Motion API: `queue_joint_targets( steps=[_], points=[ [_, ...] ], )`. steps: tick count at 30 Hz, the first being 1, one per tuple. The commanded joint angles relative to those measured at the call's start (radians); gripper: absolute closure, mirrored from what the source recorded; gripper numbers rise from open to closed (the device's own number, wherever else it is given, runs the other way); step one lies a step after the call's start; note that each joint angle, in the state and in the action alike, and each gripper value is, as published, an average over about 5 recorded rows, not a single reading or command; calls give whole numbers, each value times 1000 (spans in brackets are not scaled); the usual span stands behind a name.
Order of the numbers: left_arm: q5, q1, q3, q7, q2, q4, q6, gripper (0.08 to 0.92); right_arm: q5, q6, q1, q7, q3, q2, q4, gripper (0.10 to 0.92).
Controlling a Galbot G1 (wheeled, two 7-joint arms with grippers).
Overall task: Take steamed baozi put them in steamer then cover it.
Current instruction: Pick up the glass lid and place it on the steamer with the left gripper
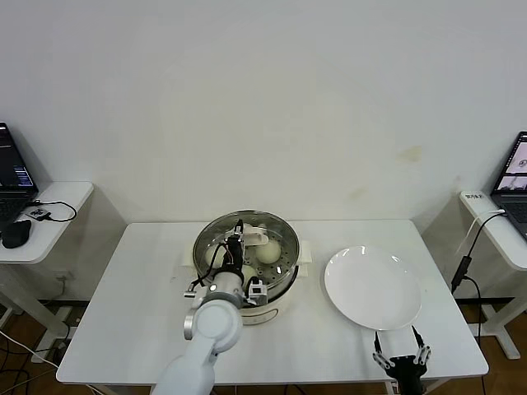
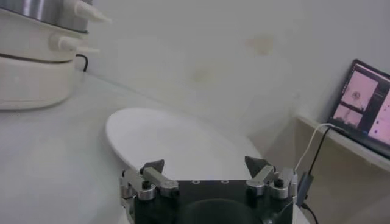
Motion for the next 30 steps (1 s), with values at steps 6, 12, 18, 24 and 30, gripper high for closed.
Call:
queue_joint_targets(
  steps=[6,12,18,24,30],
  points=[
    [19,0,-1,-15,-25,27,-8,857,0,5,-1,-1,0,-7,-9,203],
    [22,-4,-6,-23,-35,41,-13,857,3,7,0,-1,1,-13,-14,202],
    [10,17,-5,-40,-39,13,-18,856,6,7,0,-3,0,-18,-18,203],
    [-15,72,-5,-42,-11,-91,-15,761,9,5,4,-5,-3,-24,-25,203],
    [-84,187,-12,-58,64,-257,-15,588,13,3,7,-6,-5,-33,-35,203]
  ],
)
